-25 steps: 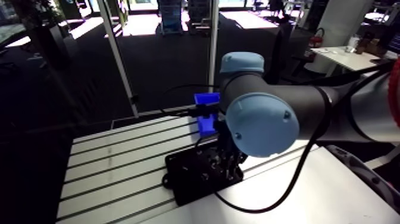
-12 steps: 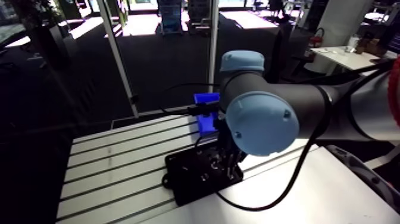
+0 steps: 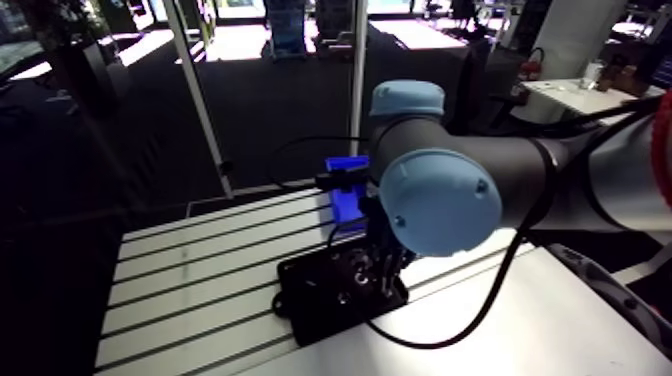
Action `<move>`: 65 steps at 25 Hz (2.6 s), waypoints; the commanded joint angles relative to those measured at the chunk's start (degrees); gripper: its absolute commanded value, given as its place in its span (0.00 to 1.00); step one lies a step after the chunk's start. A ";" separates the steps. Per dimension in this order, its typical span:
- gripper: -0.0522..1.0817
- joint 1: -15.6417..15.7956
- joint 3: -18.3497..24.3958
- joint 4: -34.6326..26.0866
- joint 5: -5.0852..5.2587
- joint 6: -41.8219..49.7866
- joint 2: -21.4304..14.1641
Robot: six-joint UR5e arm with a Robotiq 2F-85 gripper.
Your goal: Pick up the M10 bolt from the tray and put it into the blue bin.
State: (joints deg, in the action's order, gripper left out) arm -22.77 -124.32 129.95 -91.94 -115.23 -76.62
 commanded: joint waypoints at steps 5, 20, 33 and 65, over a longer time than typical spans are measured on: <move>0.95 0.09 2.28 -0.70 -2.15 0.05 -1.46; 0.96 0.70 8.87 -10.20 -1.79 0.84 -4.36; 0.97 1.58 19.16 -21.89 -1.18 -0.57 -6.91; 0.97 1.94 40.70 -28.83 0.14 -64.39 7.94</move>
State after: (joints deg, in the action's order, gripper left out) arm -20.95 -85.09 101.11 -91.77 -171.33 -70.96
